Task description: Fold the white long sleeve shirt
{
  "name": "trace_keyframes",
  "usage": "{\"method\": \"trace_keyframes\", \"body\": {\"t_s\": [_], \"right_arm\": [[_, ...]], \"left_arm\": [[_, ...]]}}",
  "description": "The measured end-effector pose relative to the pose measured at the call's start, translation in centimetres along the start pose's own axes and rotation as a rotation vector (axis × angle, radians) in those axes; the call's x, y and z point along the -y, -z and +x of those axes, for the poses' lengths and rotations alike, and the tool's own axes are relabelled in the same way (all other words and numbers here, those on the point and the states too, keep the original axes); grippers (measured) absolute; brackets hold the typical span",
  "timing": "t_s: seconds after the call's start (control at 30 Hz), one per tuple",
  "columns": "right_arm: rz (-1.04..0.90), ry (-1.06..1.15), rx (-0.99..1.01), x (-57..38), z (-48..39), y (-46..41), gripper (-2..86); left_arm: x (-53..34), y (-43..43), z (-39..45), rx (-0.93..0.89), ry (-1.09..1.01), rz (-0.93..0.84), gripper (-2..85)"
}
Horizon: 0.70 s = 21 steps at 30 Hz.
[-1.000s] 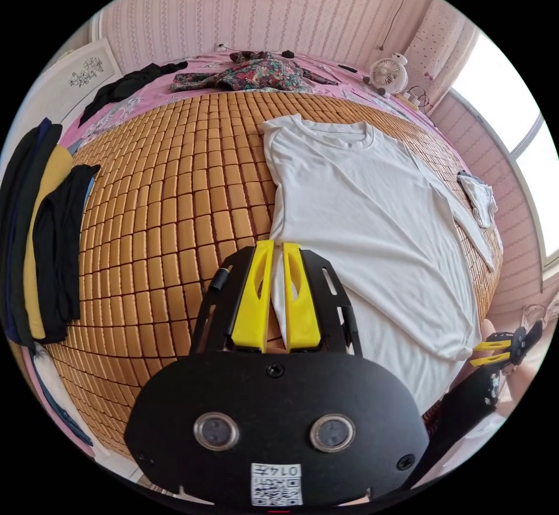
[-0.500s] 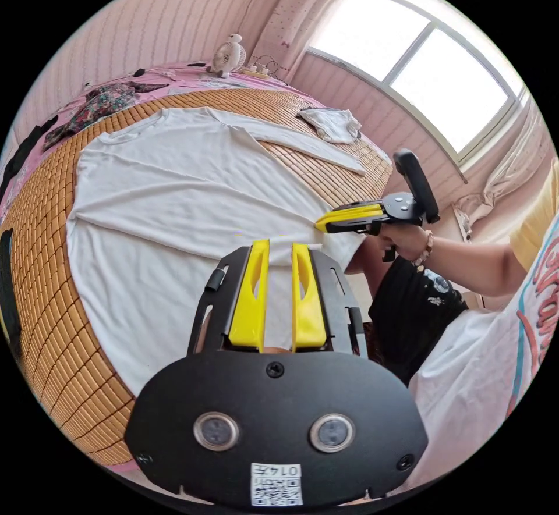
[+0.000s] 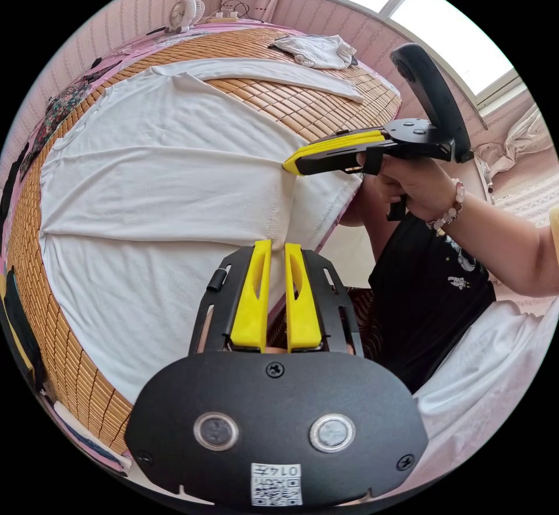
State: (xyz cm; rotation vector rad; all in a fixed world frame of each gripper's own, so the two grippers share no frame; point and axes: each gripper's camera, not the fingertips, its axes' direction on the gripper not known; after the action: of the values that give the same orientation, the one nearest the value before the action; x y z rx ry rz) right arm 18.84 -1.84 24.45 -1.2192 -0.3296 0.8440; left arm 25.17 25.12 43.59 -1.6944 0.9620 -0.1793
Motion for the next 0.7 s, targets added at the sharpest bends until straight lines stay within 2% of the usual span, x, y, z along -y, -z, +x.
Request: {"method": "trace_keyframes", "body": {"t_s": [0.2, 0.37, 0.47, 0.53, 0.63, 0.7], "right_arm": [[0.041, 0.031, -0.003, -0.6, 0.7, 2.5, 3.4], [0.235, -0.135, -0.072, -1.8, 5.0, 8.2, 6.2], [0.392, -0.308, -0.224, -3.2, 9.9, 12.1, 9.0], [0.426, -0.557, -0.348, -4.3, 15.0, 14.7, 11.3], [0.477, -0.833, -0.330, -6.2, 21.4, 17.2, 12.6], [0.560, -0.918, -0.289, -7.4, 24.0, 18.3, 12.2]], "left_arm": [[-0.1, -1.3, 0.7, 0.014, -0.006, 0.004, 3.9], [-0.3, 0.0, 0.3, -0.102, 0.002, 0.049, 4.1], [0.2, 1.2, -0.2, -0.141, 0.005, 0.094, 4.2], [0.6, 2.0, -0.1, -0.129, -0.016, 0.125, 3.9], [1.7, 2.9, 0.1, -0.109, -0.048, 0.161, 3.5], [3.0, 3.0, 0.2, -0.092, -0.062, 0.159, 3.2]]}}
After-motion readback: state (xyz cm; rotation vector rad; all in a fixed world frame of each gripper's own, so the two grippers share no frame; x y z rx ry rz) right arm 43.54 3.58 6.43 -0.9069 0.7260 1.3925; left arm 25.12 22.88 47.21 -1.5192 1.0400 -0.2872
